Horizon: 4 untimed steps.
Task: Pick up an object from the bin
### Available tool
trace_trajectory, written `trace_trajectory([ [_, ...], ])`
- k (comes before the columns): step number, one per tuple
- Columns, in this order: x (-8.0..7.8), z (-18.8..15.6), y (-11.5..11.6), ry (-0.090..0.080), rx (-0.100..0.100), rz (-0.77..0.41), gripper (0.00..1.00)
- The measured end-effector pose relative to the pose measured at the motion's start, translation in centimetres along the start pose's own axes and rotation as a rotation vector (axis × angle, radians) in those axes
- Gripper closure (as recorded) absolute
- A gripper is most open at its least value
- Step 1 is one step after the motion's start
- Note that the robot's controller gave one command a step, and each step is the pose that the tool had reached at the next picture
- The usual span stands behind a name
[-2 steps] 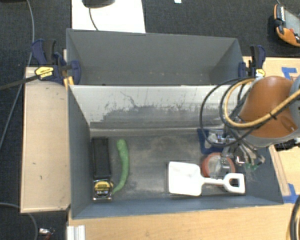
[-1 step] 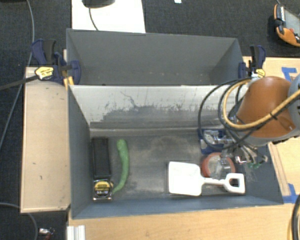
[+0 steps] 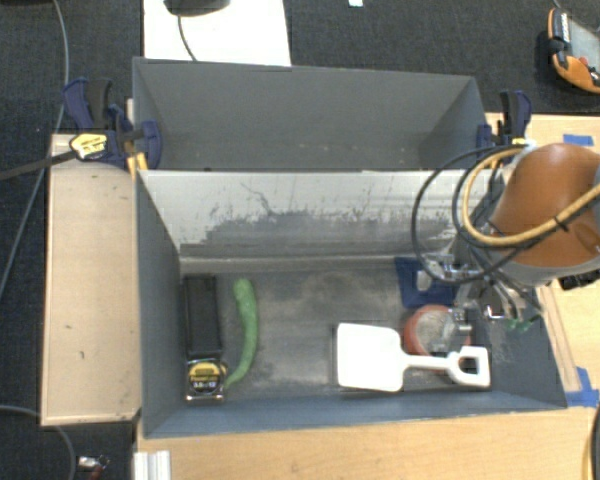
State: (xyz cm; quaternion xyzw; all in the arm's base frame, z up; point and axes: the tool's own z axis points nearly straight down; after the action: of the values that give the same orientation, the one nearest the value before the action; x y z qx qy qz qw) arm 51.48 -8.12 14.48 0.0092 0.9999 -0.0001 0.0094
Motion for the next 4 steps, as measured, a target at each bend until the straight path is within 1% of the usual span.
trace_trajectory([
  [1, 1.1, 4.0, 1.4, 0.000, -0.001, -0.049, 0.00],
  [2, 0.9, 3.8, -2.1, -0.012, 0.002, 0.047, 0.00],
  [3, 0.9, 5.0, 0.2, -0.009, 0.001, -0.756, 1.00],
  [4, 0.9, 5.1, 0.4, -0.008, 0.001, -0.757, 1.00],
])
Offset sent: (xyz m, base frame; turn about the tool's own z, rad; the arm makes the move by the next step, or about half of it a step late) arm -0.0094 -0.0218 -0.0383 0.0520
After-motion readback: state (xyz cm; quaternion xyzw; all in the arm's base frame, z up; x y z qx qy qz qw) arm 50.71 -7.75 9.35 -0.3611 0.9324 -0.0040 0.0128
